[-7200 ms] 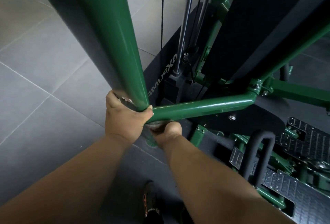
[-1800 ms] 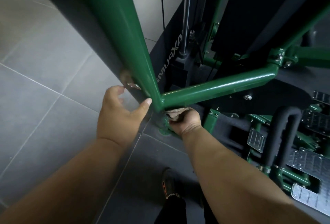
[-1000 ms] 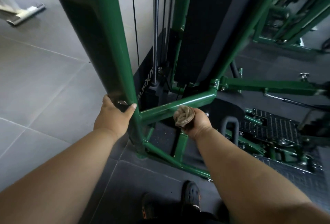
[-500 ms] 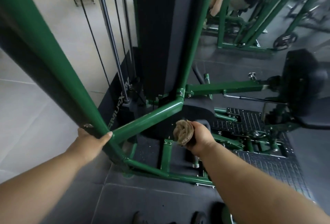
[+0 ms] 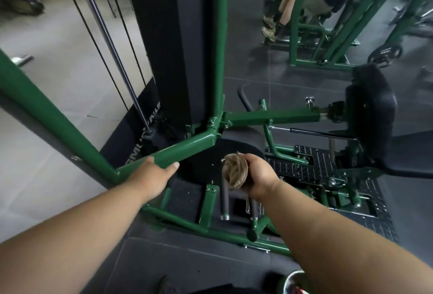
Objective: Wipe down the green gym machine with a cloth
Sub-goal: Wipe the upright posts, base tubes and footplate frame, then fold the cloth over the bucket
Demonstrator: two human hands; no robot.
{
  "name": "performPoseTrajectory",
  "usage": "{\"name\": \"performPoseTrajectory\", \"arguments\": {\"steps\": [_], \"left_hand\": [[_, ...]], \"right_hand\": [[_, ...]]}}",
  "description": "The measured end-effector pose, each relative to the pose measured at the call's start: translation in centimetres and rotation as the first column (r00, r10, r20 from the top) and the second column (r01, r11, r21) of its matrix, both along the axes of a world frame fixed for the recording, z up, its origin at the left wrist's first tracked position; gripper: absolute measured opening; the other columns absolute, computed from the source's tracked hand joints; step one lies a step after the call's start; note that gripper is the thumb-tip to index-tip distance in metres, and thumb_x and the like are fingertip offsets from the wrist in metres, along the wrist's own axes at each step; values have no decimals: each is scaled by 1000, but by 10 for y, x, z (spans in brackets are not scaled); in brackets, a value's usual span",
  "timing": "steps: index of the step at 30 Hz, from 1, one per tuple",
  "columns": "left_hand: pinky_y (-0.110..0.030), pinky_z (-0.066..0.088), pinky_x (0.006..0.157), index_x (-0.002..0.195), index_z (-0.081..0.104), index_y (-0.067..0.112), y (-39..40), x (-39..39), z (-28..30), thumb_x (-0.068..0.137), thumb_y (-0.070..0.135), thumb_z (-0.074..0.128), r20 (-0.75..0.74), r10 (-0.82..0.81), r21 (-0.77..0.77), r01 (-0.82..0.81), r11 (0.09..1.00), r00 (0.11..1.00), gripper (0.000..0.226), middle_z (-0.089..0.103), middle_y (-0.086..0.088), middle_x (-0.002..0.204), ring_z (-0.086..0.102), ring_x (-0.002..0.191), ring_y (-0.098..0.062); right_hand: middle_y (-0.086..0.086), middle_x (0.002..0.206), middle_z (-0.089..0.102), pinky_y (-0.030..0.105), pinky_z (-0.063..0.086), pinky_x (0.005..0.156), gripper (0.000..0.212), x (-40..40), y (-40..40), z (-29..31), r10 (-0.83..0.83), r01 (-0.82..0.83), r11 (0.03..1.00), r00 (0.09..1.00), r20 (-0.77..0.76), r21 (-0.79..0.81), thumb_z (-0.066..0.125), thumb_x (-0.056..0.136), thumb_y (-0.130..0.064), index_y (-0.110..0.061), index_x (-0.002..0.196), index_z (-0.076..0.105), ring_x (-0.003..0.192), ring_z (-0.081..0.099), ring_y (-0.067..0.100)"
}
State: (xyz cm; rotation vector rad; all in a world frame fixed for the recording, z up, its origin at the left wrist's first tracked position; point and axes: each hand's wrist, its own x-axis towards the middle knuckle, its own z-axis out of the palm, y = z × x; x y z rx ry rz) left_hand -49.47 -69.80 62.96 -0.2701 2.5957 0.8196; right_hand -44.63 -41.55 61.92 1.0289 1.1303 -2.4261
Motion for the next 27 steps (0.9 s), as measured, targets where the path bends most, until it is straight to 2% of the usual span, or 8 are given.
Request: {"name": "performPoseTrajectory", "arguments": {"steps": [3, 8, 12, 16, 19, 22, 24, 27], "left_hand": [[-37, 46, 101, 164, 27, 18, 37, 10, 2, 90, 80, 53, 26, -17, 38, 16, 999, 1000, 100, 61, -8, 144, 57, 132, -31], [-41, 46, 111, 156, 44, 20, 84, 25, -4, 96, 70, 56, 64, -96, 65, 91, 994, 993, 79, 64, -7, 139, 58, 131, -27], [-44, 51, 104, 151, 52, 19, 107, 30, -22, 99, 61, 59, 143, -177, 36, 173, 984, 974, 67, 69, -15, 132, 66, 122, -34], [-41, 52, 107, 147, 57, 20, 118, 26, -50, 94, 63, 64, 225, -225, 10, 228, 974, 948, 68, 69, -2, 133, 67, 118, -25], [-37, 54, 99, 146, 56, 21, 131, 15, -71, 97, 56, 63, 203, -273, -72, 292, 954, 941, 60, 73, -2, 125, 69, 112, -24], [-30, 50, 80, 136, 58, 30, 156, 3, -80, 99, 53, 60, 149, -374, -161, 396, 904, 915, 44, 72, 8, 112, 64, 94, -17], [-30, 51, 80, 133, 60, 31, 177, -6, -88, 97, 52, 60, 148, -439, -116, 456, 882, 886, 42, 70, 11, 105, 62, 90, -15], [-33, 55, 83, 133, 58, 33, 207, -18, -102, 91, 57, 56, 191, -523, -20, 536, 844, 831, 49, 74, 7, 94, 69, 88, -17]], "right_hand": [[18, 99, 72, 48, 57, 92, 36, 11, 30, 2, 21, -21, 998, 1000, 11, 58, 50, 106, -26, 0, 108, 74, 89, 68, 32], [19, 106, 64, 45, 54, 91, 35, 29, 76, 2, -53, 54, 998, 998, 32, -19, 49, 102, -26, 0, 112, 71, 84, 63, 31], [21, 105, 61, 47, 54, 97, 37, 45, 106, -9, -115, 115, 993, 993, 24, -2, 43, 103, -22, 3, 110, 70, 83, 61, 32], [21, 97, 67, 42, 58, 75, 46, 56, 121, -32, -143, 141, 990, 982, 123, 25, 41, 102, -26, 4, 126, 68, 78, 64, 32], [21, 103, 70, 49, 57, 86, 48, 56, 128, -50, -199, 188, 979, 959, 201, 75, 46, 101, -28, 6, 127, 68, 84, 68, 34], [22, 103, 66, 46, 56, 82, 46, 56, 135, -59, -268, 256, 963, 936, 227, 83, 41, 105, -29, 6, 112, 70, 77, 66, 32], [21, 97, 65, 45, 57, 83, 47, 57, 144, -61, -287, 268, 957, 930, 230, 112, 39, 107, -29, 6, 107, 70, 77, 64, 33], [25, 104, 69, 59, 53, 102, 47, 59, 159, -58, -361, 320, 927, 902, 237, 196, 44, 104, -26, 10, 112, 73, 91, 66, 38]]}}
